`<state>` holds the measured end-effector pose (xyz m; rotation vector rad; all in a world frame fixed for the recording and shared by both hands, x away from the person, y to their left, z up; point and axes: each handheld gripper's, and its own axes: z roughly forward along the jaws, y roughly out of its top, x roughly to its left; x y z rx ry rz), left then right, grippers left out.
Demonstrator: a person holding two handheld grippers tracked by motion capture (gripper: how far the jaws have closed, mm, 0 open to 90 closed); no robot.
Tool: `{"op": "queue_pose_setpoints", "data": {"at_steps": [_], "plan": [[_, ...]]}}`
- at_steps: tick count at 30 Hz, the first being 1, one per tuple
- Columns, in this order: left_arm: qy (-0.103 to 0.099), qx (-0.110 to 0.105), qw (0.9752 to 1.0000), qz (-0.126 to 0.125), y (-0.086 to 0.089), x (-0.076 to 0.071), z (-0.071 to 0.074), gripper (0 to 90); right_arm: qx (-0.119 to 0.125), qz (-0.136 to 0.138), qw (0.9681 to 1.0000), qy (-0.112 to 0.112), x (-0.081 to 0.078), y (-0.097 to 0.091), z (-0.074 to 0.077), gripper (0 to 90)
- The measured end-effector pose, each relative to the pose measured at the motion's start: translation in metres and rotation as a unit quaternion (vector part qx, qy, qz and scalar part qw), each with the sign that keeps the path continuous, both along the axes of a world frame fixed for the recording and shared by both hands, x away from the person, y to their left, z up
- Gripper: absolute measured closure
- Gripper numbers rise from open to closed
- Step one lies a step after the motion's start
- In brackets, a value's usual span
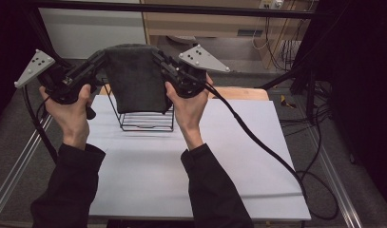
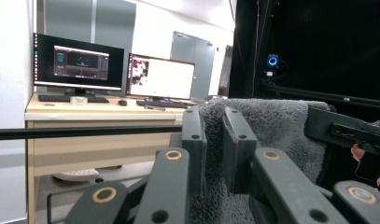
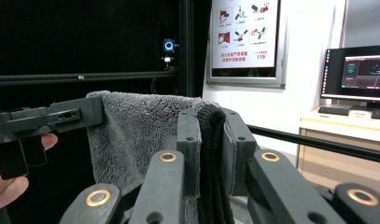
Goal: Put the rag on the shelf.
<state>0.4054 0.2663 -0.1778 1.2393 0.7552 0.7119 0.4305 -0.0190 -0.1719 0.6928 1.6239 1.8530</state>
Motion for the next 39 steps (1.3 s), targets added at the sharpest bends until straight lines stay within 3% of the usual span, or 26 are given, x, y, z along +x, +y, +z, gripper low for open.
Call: {"op": "queue_pose_setpoints", "data": {"at_steps": [4,23,32,39], "plan": [[-0.003,-0.011,0.9999,0.002,0.002,0.005,0.01,80.7,0.001,-0.001,1.0,-0.002,0.007,0.004,0.011,80.3],[-0.021,-0.015,0.9993,0.026,0.01,0.029,0.055,80.7,0.0,-0.005,0.9998,-0.021,0.036,0.02,0.06,80.3],[-0.02,-0.026,0.999,0.031,0.017,0.05,0.065,80.7,0.003,-0.007,0.9996,-0.027,0.058,0.03,0.072,80.3],[-0.007,-0.016,0.9991,0.04,0.016,0.076,0.066,80.7,-0.002,-0.014,0.9998,-0.016,0.082,0.031,0.072,80.3]]}}
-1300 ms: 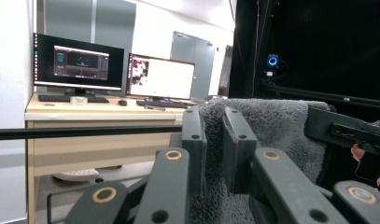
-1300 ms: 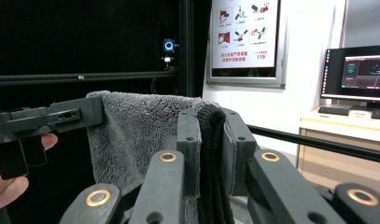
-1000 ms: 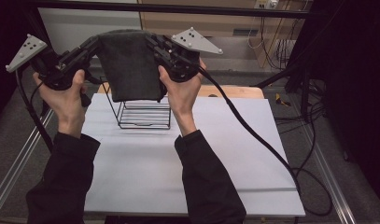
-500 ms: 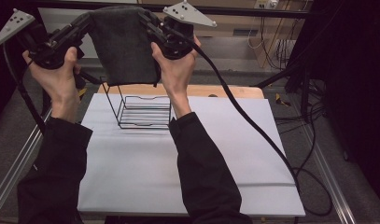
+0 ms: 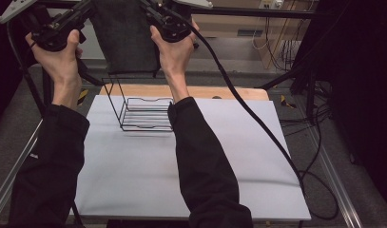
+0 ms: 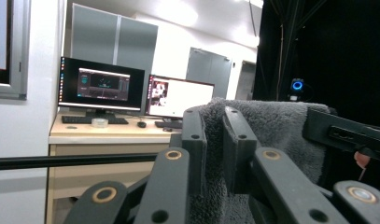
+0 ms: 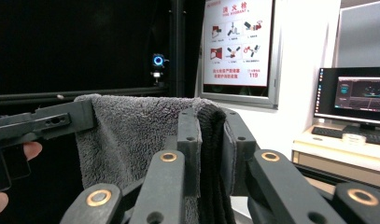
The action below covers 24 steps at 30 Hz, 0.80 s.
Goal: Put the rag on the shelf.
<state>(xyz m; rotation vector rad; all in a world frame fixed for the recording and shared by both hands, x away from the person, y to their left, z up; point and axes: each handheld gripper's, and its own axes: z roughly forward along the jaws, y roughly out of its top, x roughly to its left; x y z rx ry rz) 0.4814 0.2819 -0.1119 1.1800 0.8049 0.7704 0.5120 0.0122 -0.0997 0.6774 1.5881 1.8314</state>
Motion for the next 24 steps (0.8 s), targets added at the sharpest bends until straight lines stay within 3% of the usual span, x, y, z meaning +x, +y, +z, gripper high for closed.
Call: {"op": "queue_pose_setpoints", "data": {"at_steps": [11,15,24], "plan": [[0.039,0.019,0.9991,0.001,0.001,0.028,-0.021,80.7,-0.022,-0.008,0.9993,0.031,0.024,0.002,-0.02,80.3],[0.047,0.02,0.9987,-0.005,0.003,0.03,-0.03,80.7,-0.026,-0.005,0.999,0.036,0.025,0.002,-0.03,80.3],[0.059,0.053,0.9966,-0.021,0.009,0.02,-0.052,80.7,-0.04,0.01,0.9975,0.057,0.019,-0.001,-0.052,80.2]]}}
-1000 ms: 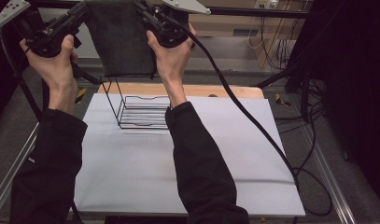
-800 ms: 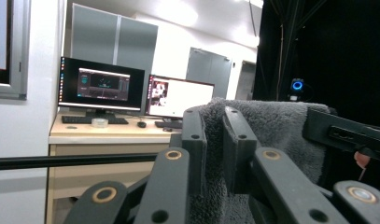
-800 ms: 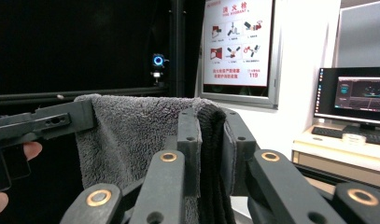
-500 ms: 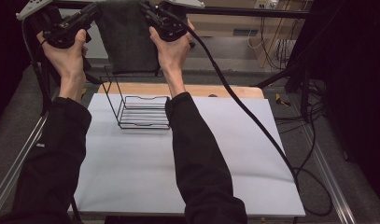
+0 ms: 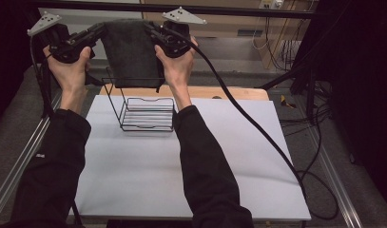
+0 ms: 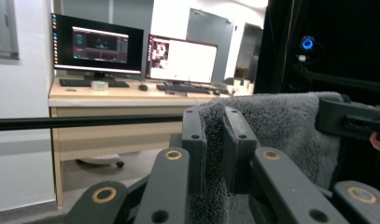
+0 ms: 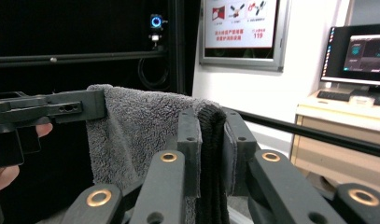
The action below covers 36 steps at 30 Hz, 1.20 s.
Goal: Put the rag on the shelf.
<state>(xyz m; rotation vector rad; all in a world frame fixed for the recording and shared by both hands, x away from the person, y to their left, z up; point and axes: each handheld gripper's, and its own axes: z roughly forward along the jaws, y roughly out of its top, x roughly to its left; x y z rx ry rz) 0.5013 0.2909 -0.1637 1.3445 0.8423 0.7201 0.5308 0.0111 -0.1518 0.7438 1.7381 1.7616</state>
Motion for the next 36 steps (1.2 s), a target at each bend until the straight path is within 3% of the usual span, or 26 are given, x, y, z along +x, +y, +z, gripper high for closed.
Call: {"op": "queue_pose_setpoints", "data": {"at_steps": [15,26,36], "plan": [[0.014,0.053,0.9984,-0.015,0.007,-0.023,-0.023,80.7,-0.028,0.019,0.9994,0.01,-0.016,0.0,-0.03,80.1],[0.019,0.071,0.997,-0.021,0.005,-0.032,-0.032,80.6,-0.05,0.025,0.9984,0.009,-0.022,-0.004,-0.037,80.0],[0.03,0.072,0.9965,-0.031,0.012,-0.036,-0.048,80.6,-0.065,0.04,0.997,0.014,-0.026,-0.001,-0.044,79.9]]}}
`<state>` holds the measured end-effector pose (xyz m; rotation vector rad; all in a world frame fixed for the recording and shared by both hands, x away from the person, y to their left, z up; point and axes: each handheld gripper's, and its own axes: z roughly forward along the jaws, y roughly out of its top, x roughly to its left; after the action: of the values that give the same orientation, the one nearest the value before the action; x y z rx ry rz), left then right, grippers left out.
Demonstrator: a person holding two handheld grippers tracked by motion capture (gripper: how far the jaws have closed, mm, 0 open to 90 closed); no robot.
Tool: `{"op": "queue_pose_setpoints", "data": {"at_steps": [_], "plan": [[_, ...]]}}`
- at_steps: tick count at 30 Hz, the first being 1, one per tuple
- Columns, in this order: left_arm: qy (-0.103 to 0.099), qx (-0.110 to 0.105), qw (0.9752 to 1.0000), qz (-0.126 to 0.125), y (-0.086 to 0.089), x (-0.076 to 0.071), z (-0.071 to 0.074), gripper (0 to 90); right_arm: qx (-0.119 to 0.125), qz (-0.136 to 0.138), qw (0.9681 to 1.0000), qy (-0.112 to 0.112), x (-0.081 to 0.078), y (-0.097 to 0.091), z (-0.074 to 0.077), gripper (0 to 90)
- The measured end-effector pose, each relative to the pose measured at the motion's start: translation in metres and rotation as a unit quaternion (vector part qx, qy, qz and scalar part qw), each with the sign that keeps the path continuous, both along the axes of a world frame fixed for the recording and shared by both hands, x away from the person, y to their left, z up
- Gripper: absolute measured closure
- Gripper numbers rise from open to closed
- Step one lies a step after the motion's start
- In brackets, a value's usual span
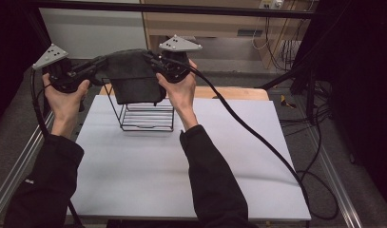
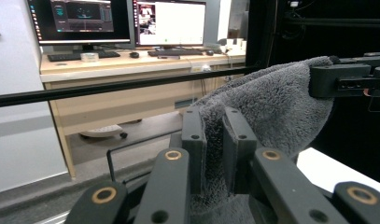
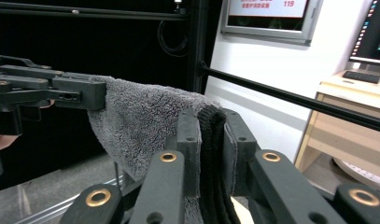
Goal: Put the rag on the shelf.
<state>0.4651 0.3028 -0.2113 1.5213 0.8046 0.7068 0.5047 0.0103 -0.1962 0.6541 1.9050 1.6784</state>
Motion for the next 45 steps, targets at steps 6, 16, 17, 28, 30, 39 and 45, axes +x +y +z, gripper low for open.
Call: {"op": "queue_pose_setpoints", "data": {"at_steps": [6,16,17,28,30,39,45], "plan": [[0.02,0.018,0.9996,-0.006,-0.002,-0.008,-0.006,79.9,-0.009,0.017,0.9994,0.03,-0.005,-0.005,-0.007,79.9],[0.059,0.05,0.9969,-0.012,-0.001,-0.021,-0.008,77.0,-0.032,0.04,0.9974,0.052,-0.015,-0.007,-0.014,79.9],[0.062,0.05,0.9967,-0.014,-0.001,-0.023,-0.006,76.1,-0.033,0.041,0.9973,0.05,-0.016,-0.007,-0.014,79.9],[0.079,0.036,0.9962,-0.006,-0.001,-0.023,0.022,78.3,-0.045,0.05,0.9965,0.049,-0.021,-0.008,-0.022,79.5],[0.094,0.046,0.9944,-0.007,-0.004,-0.019,0.023,81.7,-0.05,0.053,0.9962,0.047,-0.022,-0.007,-0.023,79.3],[0.132,0.079,0.9879,-0.022,-0.013,-0.013,0.011,87.9,-0.063,0.066,0.9944,0.054,-0.024,-0.01,-0.03,74.6],[0.147,0.095,0.9838,-0.039,-0.011,-0.018,-0.001,88.6,-0.054,0.076,0.9933,0.068,-0.027,-0.011,-0.029,63.7]]}}
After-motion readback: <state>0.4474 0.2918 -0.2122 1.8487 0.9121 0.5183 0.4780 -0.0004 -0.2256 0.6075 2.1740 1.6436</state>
